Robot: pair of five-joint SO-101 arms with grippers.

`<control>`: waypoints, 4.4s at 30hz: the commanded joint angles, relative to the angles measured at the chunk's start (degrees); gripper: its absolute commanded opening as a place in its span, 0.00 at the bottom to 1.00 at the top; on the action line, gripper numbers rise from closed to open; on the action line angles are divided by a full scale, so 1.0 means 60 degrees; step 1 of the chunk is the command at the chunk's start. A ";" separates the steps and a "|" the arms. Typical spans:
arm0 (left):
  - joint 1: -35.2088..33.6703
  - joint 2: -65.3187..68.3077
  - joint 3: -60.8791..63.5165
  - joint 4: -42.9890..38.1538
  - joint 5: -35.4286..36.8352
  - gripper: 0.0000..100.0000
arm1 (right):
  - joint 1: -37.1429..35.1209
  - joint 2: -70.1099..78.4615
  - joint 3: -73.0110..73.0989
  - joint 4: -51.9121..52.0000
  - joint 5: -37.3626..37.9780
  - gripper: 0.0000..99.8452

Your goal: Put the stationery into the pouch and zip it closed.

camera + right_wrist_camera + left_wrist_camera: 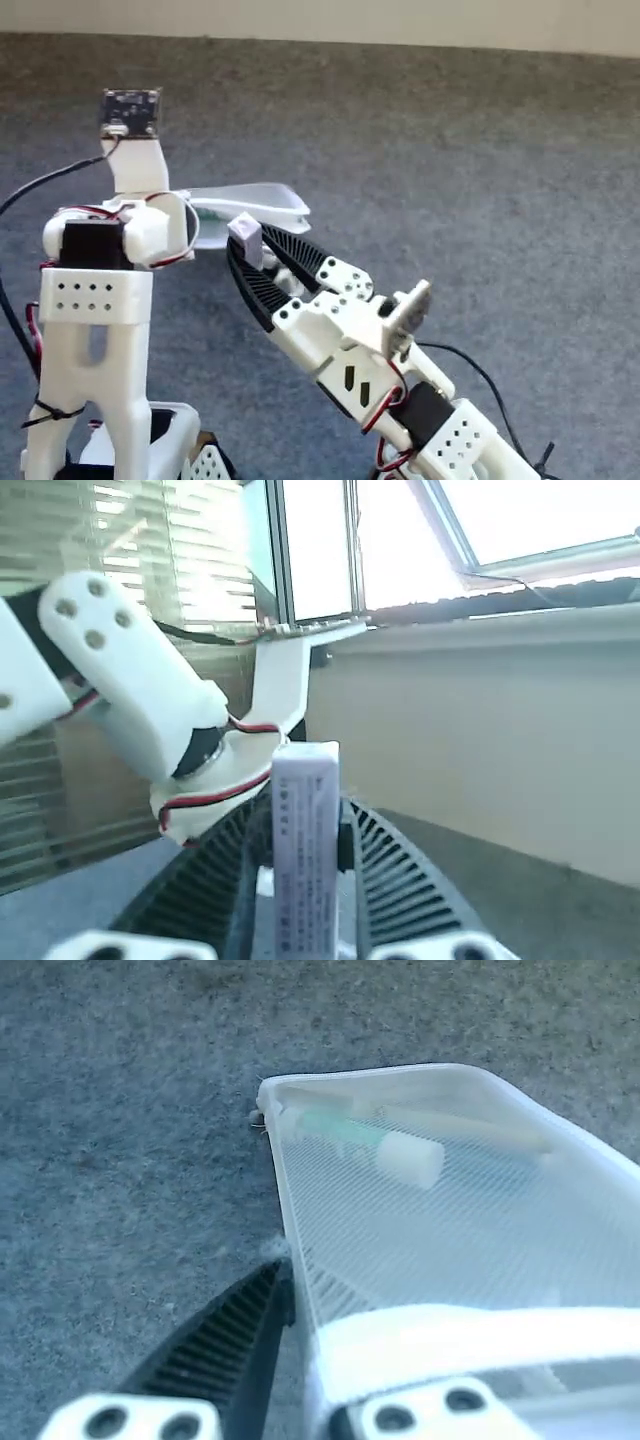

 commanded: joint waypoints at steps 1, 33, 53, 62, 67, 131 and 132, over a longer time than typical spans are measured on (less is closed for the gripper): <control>0.0520 -0.0286 -0.0125 0.0103 -0.0073 0.01 | 0.0154 -0.0139 0.0227 -0.1692 0.0132 0.00; 0.0579 -0.0286 -0.0125 0.0161 -0.0088 0.01 | 0.0828 0.6762 -0.0813 -0.5341 0.0132 0.01; -0.0037 -0.0286 -0.0125 0.0117 -0.0073 0.01 | 0.0799 0.6718 -0.0271 -0.5297 0.1758 0.19; -0.0037 -0.0286 -0.0125 0.0103 -0.0073 0.01 | 0.0799 0.6703 -0.0256 -0.5297 0.1758 0.20; -0.0066 -0.0286 -0.0125 0.0103 -0.0073 0.01 | 0.0799 0.5648 0.0154 -0.5282 0.1744 0.20; -0.1326 -0.0227 -0.0110 -0.0044 0.0190 0.01 | 0.0403 0.0198 -0.1678 0.4608 0.1407 0.23; -0.1487 -0.0227 -0.0110 -0.0044 0.0454 0.01 | 0.0403 0.0198 -0.1853 0.4930 0.1304 0.23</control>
